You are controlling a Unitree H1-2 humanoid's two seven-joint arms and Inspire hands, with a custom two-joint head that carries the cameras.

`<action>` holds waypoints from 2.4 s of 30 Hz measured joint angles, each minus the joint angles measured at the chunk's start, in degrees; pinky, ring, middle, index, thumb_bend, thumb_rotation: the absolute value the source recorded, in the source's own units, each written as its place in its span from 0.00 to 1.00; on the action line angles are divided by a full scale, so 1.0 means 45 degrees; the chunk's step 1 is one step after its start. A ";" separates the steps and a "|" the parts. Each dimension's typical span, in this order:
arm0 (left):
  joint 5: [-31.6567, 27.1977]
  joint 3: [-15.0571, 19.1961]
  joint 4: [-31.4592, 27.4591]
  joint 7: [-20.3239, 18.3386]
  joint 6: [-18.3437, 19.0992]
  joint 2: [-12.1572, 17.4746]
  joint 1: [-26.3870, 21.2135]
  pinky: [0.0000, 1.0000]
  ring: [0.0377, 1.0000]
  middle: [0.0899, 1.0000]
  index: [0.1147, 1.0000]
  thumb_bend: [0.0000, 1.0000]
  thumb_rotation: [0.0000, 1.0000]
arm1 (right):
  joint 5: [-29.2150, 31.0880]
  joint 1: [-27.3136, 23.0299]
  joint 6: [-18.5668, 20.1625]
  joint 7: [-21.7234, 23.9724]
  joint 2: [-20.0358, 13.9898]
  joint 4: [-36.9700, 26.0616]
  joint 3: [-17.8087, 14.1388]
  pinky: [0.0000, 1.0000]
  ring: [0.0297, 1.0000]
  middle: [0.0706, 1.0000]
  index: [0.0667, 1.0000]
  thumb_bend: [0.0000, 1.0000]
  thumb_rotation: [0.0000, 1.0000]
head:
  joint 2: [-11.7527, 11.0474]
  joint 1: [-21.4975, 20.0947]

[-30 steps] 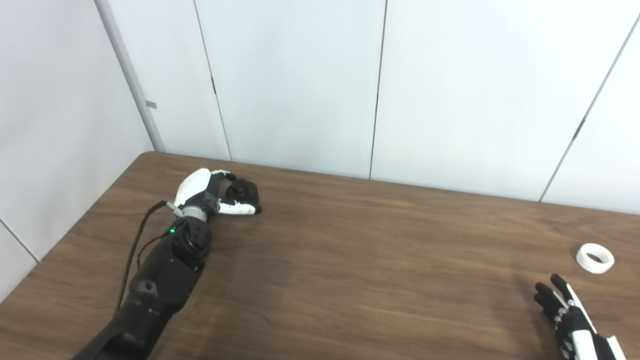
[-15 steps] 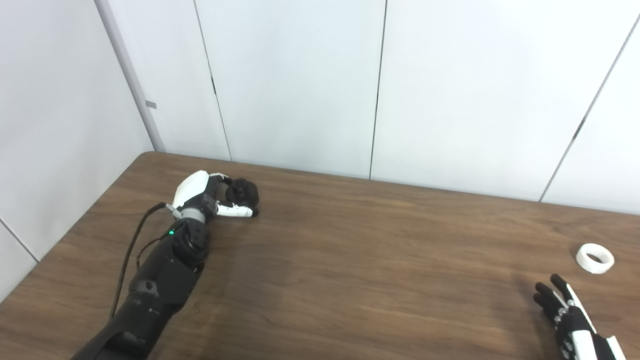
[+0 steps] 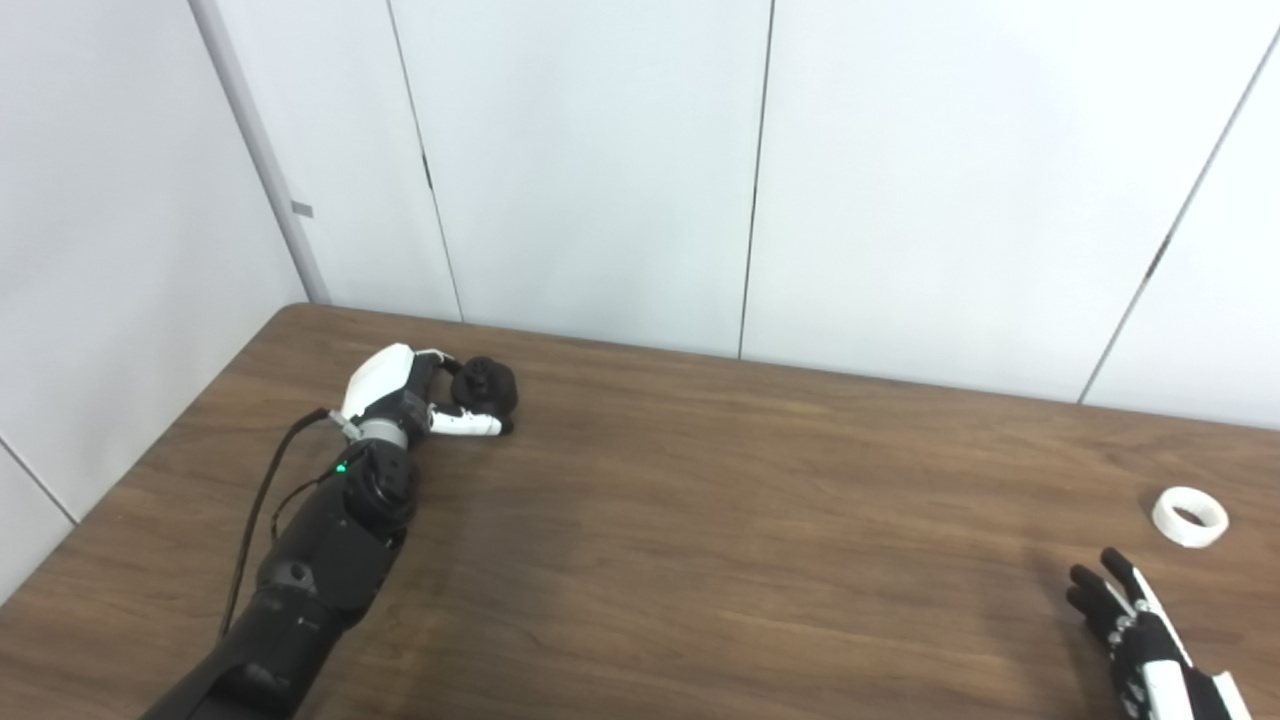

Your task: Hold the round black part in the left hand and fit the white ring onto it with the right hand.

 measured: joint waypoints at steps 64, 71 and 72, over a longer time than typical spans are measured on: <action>-0.0061 0.0228 0.0057 0.0758 -0.0790 -0.0297 -0.0183 1.00 0.92 0.75 0.42 0.52 0.05 | -0.0206 0.0092 0.0130 -0.0006 0.0009 -0.0179 0.0015 1.00 0.90 0.89 0.95 0.63 1.00 | 0.0078 -0.0020; -0.0069 0.0446 -0.1128 0.0677 -0.0511 -0.0357 0.0262 1.00 0.94 0.76 0.42 0.52 0.05 | -0.0201 0.0090 0.0112 -0.0005 0.0003 -0.0178 0.0010 1.00 0.89 0.89 0.96 0.61 1.00 | 0.0098 0.0020; -0.0068 0.0455 -0.1394 0.0624 -0.0384 -0.0382 0.0343 1.00 0.94 0.76 0.42 0.52 0.05 | -0.0199 0.0090 0.0116 -0.0005 0.0002 -0.0178 0.0010 1.00 0.90 0.90 0.97 0.61 1.00 | 0.0098 0.0020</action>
